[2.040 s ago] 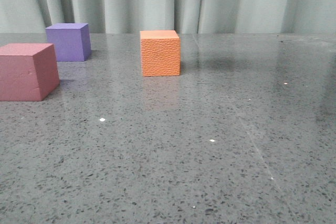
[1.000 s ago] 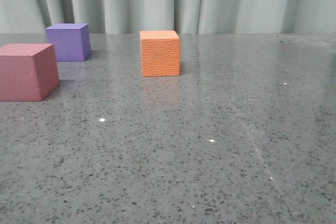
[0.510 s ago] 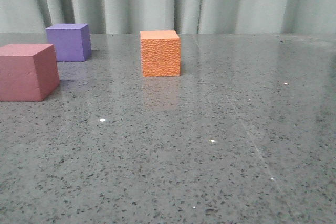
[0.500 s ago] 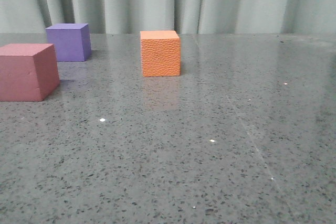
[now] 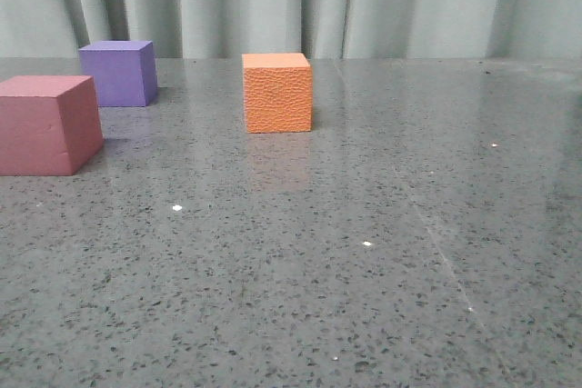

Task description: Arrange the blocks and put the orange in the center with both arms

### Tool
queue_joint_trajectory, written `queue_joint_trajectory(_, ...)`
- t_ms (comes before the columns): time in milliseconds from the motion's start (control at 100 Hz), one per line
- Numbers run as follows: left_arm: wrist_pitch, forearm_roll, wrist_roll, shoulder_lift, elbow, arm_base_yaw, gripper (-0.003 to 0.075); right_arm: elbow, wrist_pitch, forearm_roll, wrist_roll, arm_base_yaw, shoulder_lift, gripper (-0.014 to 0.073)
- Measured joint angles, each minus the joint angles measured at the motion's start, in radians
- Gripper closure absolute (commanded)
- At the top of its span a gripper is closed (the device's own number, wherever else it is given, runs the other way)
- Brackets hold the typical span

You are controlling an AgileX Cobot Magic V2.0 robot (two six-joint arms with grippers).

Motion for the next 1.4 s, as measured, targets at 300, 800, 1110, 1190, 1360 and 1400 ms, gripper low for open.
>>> queue_joint_trajectory(300, 0.000, 0.000, 0.000, 0.000, 0.000, 0.000, 0.0739, 0.308, -0.173, 0.116, -0.003, -0.112, -0.315, 0.0659)
queue_joint_trajectory(800, -0.001, 0.000, 0.000, 0.000, 0.000, 0.000, 0.0739, 0.555, -0.501, 0.444, -0.314, -0.328, -0.399, 0.0659)
queue_joint_trajectory(1110, -0.001, 0.000, 0.000, 0.000, 0.000, 0.000, 0.0739, 0.556, -0.529, 0.448, -0.330, -0.328, -0.399, 0.0659)
queue_joint_trajectory(1190, -0.001, 0.000, 0.000, 0.000, 0.000, 0.000, 0.0739, 0.556, -0.529, 0.448, -0.332, -0.328, -0.399, 0.0659)
queue_joint_trajectory(1360, -0.001, 0.000, 0.000, 0.000, 0.000, 0.000, 0.0739, 0.556, -0.529, 0.448, -0.332, -0.328, -0.399, 0.0659)
queue_joint_trajectory(1400, -0.001, 0.000, 0.000, 0.000, 0.000, 0.000, 0.0739, 0.556, -0.529, 0.448, -0.332, -0.328, -0.399, 0.0659)
